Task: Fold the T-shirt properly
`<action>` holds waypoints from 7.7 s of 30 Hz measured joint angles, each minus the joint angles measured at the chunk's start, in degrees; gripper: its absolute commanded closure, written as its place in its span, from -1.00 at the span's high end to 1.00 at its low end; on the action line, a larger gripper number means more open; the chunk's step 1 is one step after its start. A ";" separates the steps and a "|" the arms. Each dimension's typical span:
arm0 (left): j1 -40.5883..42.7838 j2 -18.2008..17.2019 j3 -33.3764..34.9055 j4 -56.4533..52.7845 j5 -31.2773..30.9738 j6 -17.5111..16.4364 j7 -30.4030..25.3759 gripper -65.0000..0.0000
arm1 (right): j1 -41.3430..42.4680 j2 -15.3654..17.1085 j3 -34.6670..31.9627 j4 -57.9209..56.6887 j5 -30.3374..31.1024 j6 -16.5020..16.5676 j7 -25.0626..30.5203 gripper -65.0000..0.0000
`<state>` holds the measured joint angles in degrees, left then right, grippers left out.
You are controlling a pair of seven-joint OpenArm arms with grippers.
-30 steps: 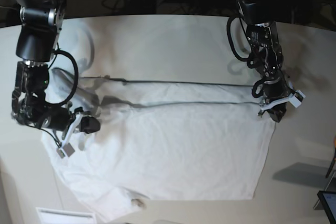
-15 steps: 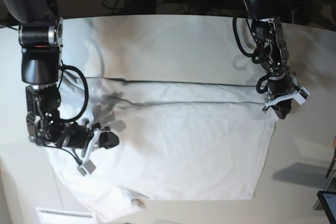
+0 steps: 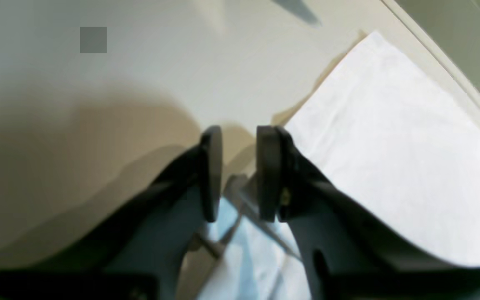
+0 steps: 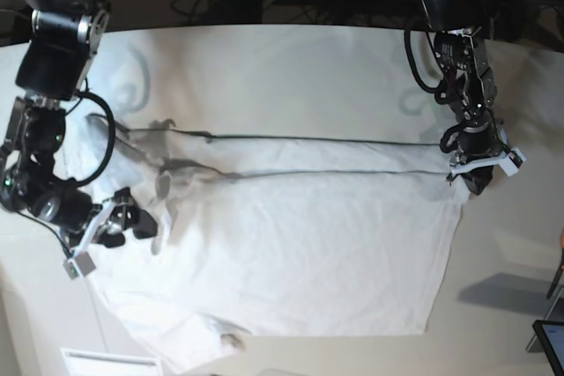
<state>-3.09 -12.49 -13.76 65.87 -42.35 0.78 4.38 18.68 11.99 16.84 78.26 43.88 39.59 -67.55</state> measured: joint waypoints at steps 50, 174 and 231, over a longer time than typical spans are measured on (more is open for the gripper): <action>10.93 -4.22 -4.24 11.56 0.13 -0.55 0.13 -0.54 | -5.38 -6.36 -2.89 -3.54 6.34 0.00 -3.52 -0.79; 12.00 -1.99 -3.82 13.70 12.52 -0.72 0.13 -0.55 | 3.48 -3.45 -40.13 -0.68 -24.15 -17.03 14.80 -0.88; 18.36 -1.03 1.11 20.74 24.79 -5.31 0.13 -0.56 | -24.44 -10.91 3.08 26.18 -53.59 -0.92 19.80 0.21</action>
<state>15.27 -13.52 -12.64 86.61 -17.56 -4.54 4.51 -5.76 1.08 19.92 104.44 -9.72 38.68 -47.75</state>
